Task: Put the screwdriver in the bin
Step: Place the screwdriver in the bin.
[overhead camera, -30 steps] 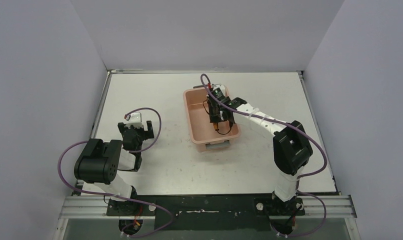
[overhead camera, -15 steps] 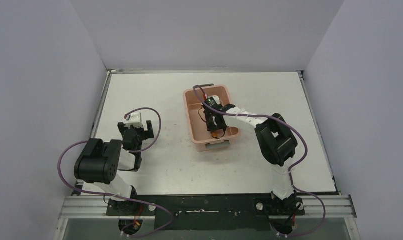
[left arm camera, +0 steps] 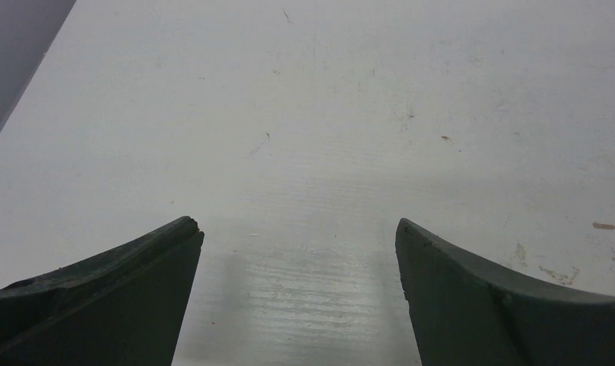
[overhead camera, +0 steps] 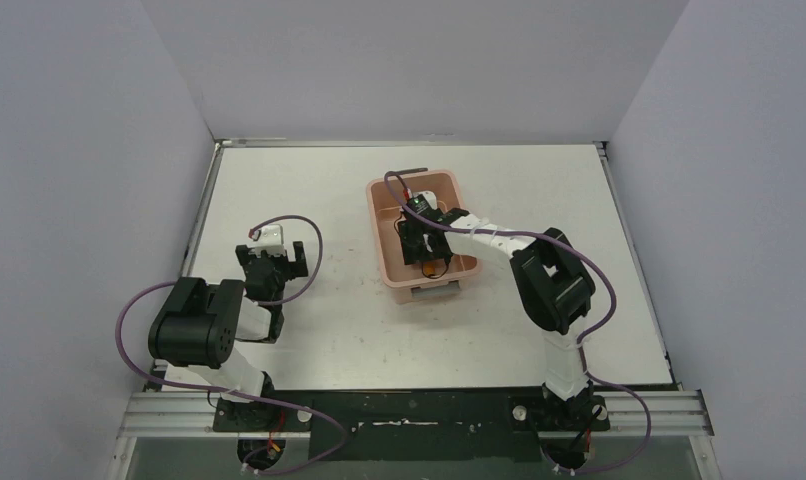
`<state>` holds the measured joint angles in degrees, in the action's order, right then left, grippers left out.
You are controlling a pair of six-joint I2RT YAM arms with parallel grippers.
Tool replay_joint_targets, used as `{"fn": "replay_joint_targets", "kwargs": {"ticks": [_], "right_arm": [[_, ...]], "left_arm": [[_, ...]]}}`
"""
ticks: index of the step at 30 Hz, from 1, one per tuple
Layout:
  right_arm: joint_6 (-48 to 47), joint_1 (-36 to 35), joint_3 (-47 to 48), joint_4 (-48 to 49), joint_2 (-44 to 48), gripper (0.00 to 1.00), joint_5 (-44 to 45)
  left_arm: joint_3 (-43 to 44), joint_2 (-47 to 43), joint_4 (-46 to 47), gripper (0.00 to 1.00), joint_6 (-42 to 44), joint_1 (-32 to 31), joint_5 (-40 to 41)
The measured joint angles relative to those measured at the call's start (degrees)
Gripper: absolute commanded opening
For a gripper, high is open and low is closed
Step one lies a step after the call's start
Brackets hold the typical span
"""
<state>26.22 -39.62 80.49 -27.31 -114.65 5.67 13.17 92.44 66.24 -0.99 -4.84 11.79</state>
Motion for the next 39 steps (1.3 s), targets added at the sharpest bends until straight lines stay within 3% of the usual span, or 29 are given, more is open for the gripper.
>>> {"fn": "replay_joint_targets", "kwargs": {"ticks": [14, 21, 32, 39], "right_arm": [[-0.17, -0.98, 9.29, -6.27, 7.98, 0.64, 2.08], [-1.07, -1.01, 14.43, -9.05, 9.99, 0.78, 3.45], [-3.69, -0.87, 15.10, -11.30, 11.67, 0.85, 5.35], [-5.55, 5.14, 12.22, -11.26, 17.86, 1.00, 4.02]], "left_arm": [[0.00, 0.00, 0.00, 0.97, 0.00, 0.00, 0.00], [0.00, 0.00, 0.00, 0.97, 0.00, 0.00, 0.00], [0.00, 0.00, 0.00, 0.97, 0.00, 0.00, 0.00], [0.00, 0.00, 0.00, 0.97, 0.00, 0.00, 0.00]]}}
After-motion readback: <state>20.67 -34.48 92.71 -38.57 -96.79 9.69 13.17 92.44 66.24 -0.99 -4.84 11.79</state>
